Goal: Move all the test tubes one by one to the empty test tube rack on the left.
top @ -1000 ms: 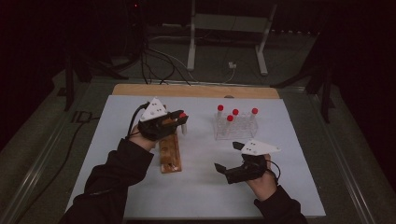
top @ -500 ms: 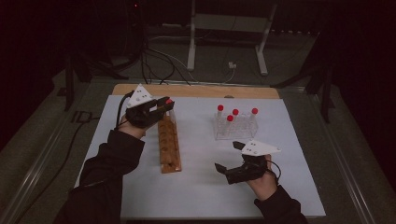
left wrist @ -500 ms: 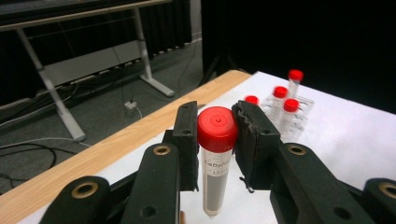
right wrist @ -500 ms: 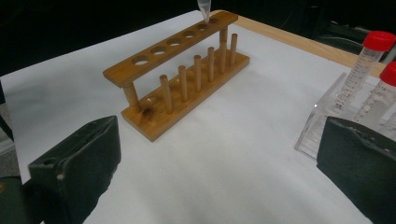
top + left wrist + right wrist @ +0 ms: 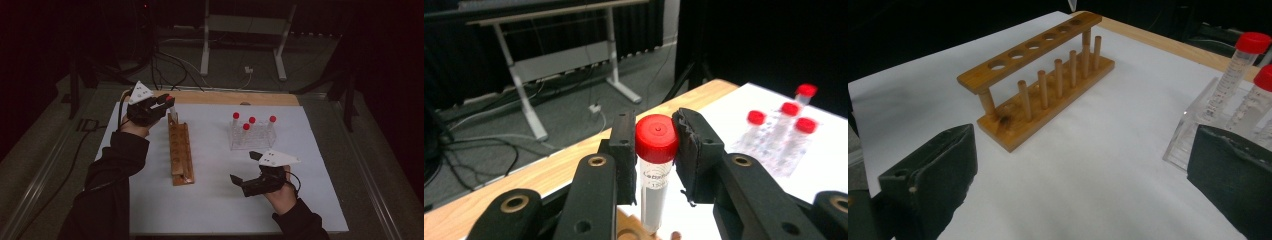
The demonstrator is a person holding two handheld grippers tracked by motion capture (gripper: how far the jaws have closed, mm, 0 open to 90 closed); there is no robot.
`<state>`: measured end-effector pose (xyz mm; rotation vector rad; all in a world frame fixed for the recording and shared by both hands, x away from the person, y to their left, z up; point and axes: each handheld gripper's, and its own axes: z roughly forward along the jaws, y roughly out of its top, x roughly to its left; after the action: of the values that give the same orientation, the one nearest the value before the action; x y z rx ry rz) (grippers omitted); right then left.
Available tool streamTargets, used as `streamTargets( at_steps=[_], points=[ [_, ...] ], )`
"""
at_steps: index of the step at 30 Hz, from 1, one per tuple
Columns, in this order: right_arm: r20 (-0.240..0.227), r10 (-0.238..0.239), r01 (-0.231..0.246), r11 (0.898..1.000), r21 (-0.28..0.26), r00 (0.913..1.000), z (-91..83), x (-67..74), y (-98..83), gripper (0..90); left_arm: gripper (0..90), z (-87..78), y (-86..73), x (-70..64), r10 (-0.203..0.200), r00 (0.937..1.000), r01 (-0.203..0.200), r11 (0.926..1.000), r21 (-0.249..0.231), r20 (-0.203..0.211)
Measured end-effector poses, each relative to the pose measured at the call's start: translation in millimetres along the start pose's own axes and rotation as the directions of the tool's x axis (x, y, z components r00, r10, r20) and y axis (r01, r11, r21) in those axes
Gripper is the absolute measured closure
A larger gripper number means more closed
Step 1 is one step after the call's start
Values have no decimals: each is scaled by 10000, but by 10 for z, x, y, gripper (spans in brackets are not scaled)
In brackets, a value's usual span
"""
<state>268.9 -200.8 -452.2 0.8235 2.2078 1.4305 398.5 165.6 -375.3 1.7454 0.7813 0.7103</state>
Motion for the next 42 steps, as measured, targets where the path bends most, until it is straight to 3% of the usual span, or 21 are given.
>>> streamTargets(
  at_steps=[8, 20, 34, 42],
  points=[
    [-44, -20, 20, 10000, 22, 10000, -2, -9, -4, 0, 720, 139, -149, 125, -352, 9985, 359, 9992, 184, -414],
    [-82, -13, 13, 10000, -22, 10000, -14, -18, -5, 0, 720, 307, -429, 122, -686, 9969, 710, 9955, 625, -397],
    [-143, -15, 15, 10000, -5, 9999, -18, -8, -3, 0, 720, 390, -646, 77, -561, 9973, 608, 9924, 1068, -465],
    [-189, -2, 2, 10000, 29, 9998, -15, -9, -4, 0, 720, 417, -690, 62, -428, 9979, 485, 9914, 1213, -490]
  ],
)
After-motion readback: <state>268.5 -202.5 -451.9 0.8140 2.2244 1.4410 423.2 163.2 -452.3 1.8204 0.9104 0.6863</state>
